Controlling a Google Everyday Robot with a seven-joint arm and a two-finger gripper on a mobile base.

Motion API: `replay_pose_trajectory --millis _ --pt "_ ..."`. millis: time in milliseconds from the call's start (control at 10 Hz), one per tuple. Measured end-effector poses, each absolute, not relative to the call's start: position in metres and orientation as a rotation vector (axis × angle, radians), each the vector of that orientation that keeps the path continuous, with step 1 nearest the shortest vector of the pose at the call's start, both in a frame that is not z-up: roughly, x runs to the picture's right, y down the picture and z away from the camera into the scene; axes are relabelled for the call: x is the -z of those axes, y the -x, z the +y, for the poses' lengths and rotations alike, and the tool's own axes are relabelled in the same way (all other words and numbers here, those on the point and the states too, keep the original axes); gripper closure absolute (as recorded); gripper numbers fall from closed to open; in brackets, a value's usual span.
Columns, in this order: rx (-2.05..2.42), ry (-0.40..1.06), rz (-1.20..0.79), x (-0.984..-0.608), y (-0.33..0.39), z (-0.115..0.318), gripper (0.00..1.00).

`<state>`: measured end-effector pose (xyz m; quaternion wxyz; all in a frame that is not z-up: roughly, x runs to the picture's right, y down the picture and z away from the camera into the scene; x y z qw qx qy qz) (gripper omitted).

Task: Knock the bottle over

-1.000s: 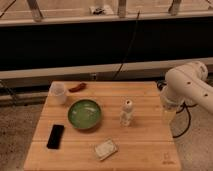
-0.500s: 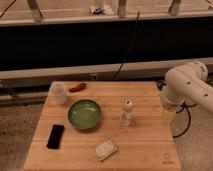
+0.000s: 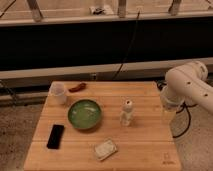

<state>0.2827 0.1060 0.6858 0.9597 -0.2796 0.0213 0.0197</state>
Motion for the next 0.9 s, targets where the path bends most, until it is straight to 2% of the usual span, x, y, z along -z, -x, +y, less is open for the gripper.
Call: replay_pose_trajectory --millis 900 --pt "0.016 0.553 0.033 -0.704 -0.238 0.104 0.20"
